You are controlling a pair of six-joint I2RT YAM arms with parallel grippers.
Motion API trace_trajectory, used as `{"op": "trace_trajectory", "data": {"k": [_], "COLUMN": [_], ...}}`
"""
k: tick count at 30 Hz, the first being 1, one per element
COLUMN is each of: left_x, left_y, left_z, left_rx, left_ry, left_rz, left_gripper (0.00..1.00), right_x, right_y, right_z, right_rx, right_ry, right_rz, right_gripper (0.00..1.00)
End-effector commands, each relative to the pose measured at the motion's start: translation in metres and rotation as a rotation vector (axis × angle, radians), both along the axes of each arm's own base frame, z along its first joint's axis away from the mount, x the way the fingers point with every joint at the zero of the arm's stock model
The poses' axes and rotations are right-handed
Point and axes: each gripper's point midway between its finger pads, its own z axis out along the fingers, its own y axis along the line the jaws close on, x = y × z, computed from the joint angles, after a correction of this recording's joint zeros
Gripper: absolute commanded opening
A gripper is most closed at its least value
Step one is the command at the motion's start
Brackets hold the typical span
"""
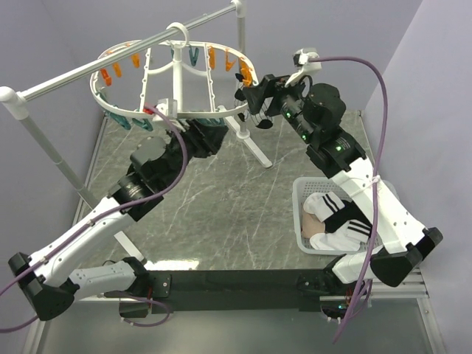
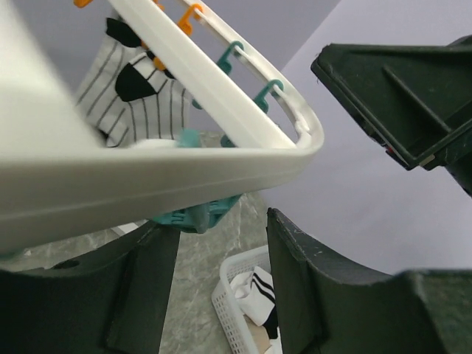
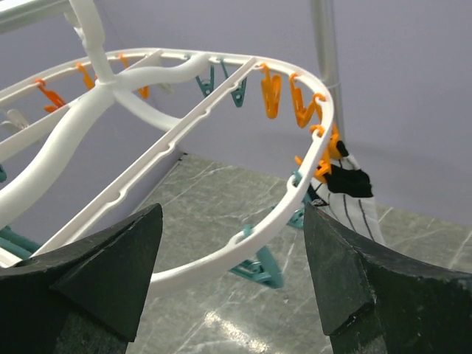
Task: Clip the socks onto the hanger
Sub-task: Rotate the hanger at the clothesline.
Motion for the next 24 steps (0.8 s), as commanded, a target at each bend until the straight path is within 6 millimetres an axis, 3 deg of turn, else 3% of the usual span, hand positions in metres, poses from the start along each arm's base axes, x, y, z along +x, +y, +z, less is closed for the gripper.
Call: {"op": "trace_trajectory", "data": {"k": [1, 4, 7, 13, 20, 24], "left_x": [-0.008, -0.005, -0.002, -0.017, -0.048, -0.044], "left_y": [-0.01, -0.02, -0.028, -0.022, 0.014, 0.061], "left_z": [0.045, 0.045, 0.039, 0.025, -0.002, -0.015], "left_rx": [-0.045, -0.029, -0.006, 0.044, 0.135, 0.217], "left_ry": [-0.111, -0.116, -0.103, -0.072, -0.022, 0.072], "left_rz": [-0.035, -0.048, -0.061, -0.097, -0.092, 0.1], "left_gripper": [0.56, 0.56, 0.56, 0.58, 0.64, 0.65], "right_x": [-0.009, -0.014, -0.025, -0.025, -0.023, -0.023], "right_y": [-0.018, -0.022, -0.011, 0.005, 0.012, 0.015], "right_z": [0.027, 0.026, 0.02, 0.009, 0.011, 0.012], "right_rx": [0.03, 0.019, -0.019, -0.077, -0.059, -0.055], "right_ry": [-0.061, -0.073, -0.121, -0.107, -0.104, -0.092], "right_rz": [-0.027, -0.015, 0.079, 0.161, 0.184, 0.192], "right_gripper": [0.83, 0.82, 0.82, 0.79, 0.77, 0.76]}}
